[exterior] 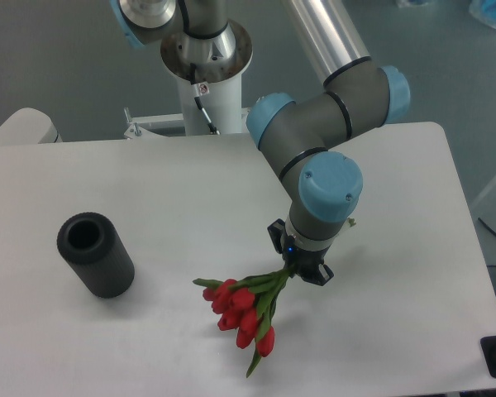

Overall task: Insert the flowers into the vase
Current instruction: 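Carry the red tulip bunch in the gripper toward the black vase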

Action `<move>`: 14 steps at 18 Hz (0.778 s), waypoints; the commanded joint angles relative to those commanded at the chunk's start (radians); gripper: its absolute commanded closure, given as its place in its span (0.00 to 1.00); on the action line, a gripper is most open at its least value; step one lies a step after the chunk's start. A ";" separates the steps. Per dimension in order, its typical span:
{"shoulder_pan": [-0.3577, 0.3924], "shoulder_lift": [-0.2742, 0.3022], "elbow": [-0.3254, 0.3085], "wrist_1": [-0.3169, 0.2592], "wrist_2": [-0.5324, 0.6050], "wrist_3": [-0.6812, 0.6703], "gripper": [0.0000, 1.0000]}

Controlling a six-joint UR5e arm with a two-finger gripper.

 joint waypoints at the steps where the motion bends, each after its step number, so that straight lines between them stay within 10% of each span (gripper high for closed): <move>1: 0.000 0.000 0.000 0.000 0.000 0.000 0.96; 14: -0.081 0.014 -0.002 -0.012 -0.012 -0.156 0.96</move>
